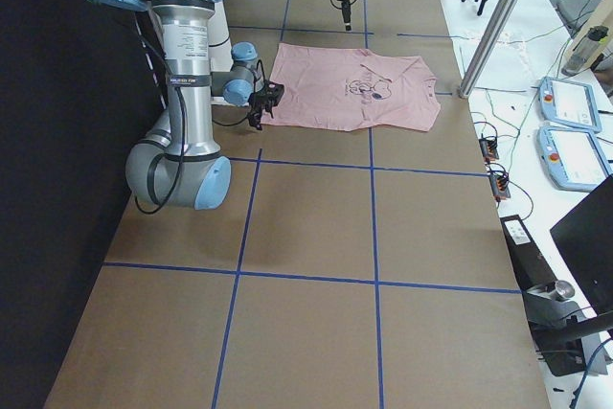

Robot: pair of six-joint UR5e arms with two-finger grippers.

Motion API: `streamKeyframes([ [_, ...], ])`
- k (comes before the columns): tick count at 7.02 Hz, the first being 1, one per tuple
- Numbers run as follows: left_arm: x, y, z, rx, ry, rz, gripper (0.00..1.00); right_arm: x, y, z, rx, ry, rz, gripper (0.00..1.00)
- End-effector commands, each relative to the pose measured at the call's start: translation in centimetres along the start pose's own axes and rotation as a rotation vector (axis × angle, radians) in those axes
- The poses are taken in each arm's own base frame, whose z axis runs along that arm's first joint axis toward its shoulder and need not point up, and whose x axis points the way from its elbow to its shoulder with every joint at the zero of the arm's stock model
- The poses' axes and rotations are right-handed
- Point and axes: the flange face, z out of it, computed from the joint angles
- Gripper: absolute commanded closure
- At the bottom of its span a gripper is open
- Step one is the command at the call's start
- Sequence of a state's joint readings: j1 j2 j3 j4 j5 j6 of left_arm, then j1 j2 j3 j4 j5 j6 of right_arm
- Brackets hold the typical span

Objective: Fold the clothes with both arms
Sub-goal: 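Move both grippers to the shirt hem corners nearest the robot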

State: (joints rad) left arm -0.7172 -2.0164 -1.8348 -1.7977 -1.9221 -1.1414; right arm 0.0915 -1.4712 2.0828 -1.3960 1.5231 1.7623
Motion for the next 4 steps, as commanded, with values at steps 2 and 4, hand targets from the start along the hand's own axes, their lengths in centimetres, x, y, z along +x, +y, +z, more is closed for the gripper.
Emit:
streamKeyframes([
  [2, 0.25, 0.07, -0.19, -0.002, 0.008, 0.003, 0.0, 0.0, 1.2, 0.62, -0.021, 0.011, -0.013, 0.02],
  [4, 0.25, 0.07, -0.19, -0.002, 0.008, 0.003, 0.0, -0.27, 1.59, 0.6, -0.028, 0.007, -0.019, 0.06],
])
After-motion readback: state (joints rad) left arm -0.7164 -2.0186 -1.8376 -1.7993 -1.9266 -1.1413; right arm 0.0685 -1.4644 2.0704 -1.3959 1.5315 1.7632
